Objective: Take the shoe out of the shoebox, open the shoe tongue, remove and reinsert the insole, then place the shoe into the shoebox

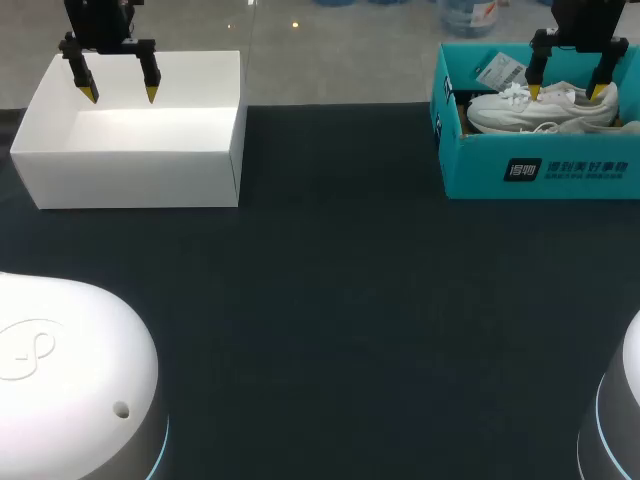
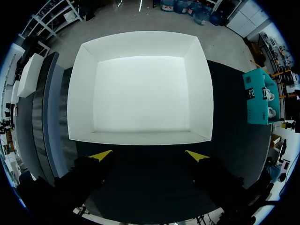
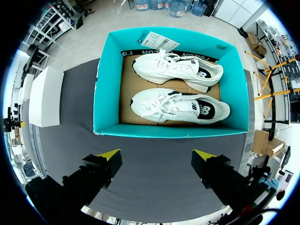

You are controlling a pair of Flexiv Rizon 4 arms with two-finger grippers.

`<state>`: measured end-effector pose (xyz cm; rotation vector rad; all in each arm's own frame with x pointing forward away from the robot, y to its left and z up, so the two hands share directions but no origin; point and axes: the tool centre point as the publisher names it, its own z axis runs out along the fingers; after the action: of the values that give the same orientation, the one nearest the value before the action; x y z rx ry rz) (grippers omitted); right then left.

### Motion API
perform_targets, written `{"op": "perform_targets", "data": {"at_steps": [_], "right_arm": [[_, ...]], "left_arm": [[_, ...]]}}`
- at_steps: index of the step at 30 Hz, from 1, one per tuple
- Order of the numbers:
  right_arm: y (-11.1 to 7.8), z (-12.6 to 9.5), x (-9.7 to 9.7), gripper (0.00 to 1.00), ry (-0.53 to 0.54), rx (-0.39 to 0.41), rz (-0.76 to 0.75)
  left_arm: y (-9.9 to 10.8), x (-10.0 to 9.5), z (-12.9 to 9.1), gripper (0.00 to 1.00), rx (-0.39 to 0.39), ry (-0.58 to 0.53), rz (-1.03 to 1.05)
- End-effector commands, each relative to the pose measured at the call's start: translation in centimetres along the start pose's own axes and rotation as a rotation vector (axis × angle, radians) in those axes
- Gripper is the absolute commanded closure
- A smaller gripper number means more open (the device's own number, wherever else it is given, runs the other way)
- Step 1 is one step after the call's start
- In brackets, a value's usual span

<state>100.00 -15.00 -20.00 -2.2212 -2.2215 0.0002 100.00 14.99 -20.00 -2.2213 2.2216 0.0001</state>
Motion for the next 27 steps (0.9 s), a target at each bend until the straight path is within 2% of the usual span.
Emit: {"op": "perform_targets", "data": {"at_steps": [1, 13, 20, 27], "right_arm": [[0.0, 0.0, 0.0, 0.0, 0.0, 0.0, 0.0], [0.0, 0.0, 0.0, 0.0, 0.0, 0.0, 0.0], [-0.6, 0.9, -4.5, 0.0, -0.036, -0.043, 0.08], [0.3, 2.9, -9.9, 0.0, -0.068, -0.057, 0.117]], "left_arm": [[0.0, 0.0, 0.0, 0.0, 0.0, 0.0, 0.0], [0.0, 0.0, 0.0, 0.0, 0.0, 0.0, 0.0], [0.0, 0.0, 0.0, 0.0, 0.0, 0.0, 0.0], [0.0, 0.0, 0.0, 0.0, 0.0, 0.0, 0.0]]}}
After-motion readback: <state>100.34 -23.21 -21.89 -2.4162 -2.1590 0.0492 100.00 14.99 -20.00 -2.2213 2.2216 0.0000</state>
